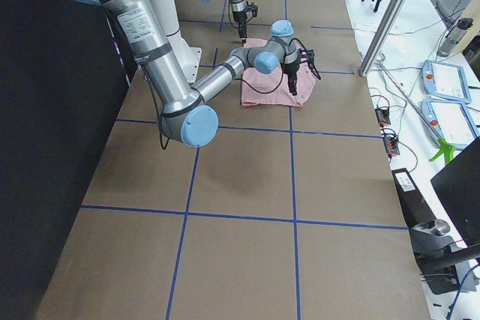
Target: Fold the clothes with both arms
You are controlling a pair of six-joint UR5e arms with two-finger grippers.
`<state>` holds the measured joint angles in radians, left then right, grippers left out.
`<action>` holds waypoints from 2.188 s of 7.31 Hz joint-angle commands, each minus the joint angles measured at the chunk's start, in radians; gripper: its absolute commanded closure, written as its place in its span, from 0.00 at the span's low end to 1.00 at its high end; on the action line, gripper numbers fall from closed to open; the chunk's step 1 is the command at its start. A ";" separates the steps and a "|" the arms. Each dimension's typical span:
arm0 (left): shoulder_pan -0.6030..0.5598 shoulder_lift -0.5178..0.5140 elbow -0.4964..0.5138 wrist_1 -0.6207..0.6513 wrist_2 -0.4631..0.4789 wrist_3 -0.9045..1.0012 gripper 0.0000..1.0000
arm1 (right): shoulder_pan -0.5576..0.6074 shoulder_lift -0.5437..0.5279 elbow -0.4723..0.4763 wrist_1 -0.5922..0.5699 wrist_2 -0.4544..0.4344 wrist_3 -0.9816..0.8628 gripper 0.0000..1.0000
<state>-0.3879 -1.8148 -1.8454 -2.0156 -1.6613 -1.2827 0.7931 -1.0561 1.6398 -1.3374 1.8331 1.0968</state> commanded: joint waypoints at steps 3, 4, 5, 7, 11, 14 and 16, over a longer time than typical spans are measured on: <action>0.000 -0.004 0.000 0.002 0.000 0.000 1.00 | 0.000 -0.001 0.000 0.001 0.000 0.002 0.00; 0.000 -0.004 -0.003 0.002 0.000 0.002 1.00 | 0.000 -0.001 0.000 0.001 -0.002 0.002 0.00; -0.005 0.000 -0.014 0.002 -0.002 0.012 1.00 | 0.000 -0.001 0.000 0.000 -0.002 0.002 0.00; -0.052 0.005 -0.003 0.003 0.002 0.118 1.00 | 0.000 -0.001 -0.003 0.000 -0.002 0.002 0.00; -0.263 -0.015 0.125 -0.003 0.000 0.365 1.00 | -0.002 -0.002 -0.008 0.000 -0.005 0.005 0.00; -0.400 -0.156 0.373 -0.093 -0.002 0.480 1.00 | -0.002 -0.001 -0.008 0.000 -0.006 0.005 0.00; -0.485 -0.297 0.632 -0.210 -0.002 0.563 1.00 | -0.003 0.001 -0.008 0.000 -0.008 0.006 0.00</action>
<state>-0.8226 -2.0235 -1.3668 -2.1628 -1.6626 -0.7651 0.7909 -1.0562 1.6314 -1.3376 1.8266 1.1018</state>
